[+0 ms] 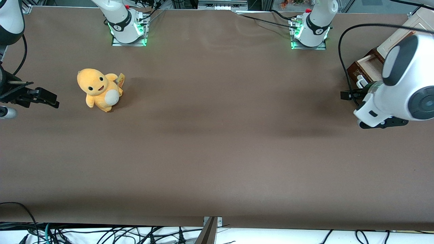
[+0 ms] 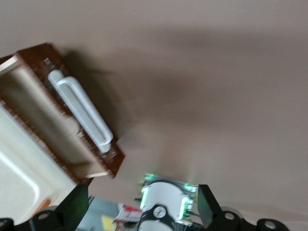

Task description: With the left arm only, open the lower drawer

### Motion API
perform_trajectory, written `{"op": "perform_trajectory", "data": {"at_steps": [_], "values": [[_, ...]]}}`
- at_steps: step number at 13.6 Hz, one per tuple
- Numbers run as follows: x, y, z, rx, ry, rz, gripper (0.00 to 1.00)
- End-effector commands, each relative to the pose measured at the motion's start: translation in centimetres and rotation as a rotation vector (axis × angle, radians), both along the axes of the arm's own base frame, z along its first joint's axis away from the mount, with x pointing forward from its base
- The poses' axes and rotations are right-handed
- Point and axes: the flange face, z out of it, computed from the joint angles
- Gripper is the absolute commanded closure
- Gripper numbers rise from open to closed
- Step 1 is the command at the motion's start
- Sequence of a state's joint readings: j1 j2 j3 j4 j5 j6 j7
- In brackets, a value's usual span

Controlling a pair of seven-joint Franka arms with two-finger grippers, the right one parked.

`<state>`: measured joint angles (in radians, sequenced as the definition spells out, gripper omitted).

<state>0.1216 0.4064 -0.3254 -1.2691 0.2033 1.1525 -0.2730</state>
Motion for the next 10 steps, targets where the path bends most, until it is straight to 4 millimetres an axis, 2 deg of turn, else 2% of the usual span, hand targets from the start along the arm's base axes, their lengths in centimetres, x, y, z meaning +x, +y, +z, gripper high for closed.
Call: {"op": "perform_trajectory", "data": {"at_steps": [1,5,7,8,10], "values": [[-0.2,-1.8,2.9,-0.104,-0.082,-0.03,0.0],[-1.0,-2.4,4.8,-0.135,-0.21,-0.128,0.0],[-2.4,-0.8,5.0,-0.176,-0.286,-0.117,0.0],[-3.1,0.8,4.7,-0.224,-0.336,-0.102,0.0],[-4.9,0.6,5.2,-0.277,-0.422,-0.217,0.0]]}}
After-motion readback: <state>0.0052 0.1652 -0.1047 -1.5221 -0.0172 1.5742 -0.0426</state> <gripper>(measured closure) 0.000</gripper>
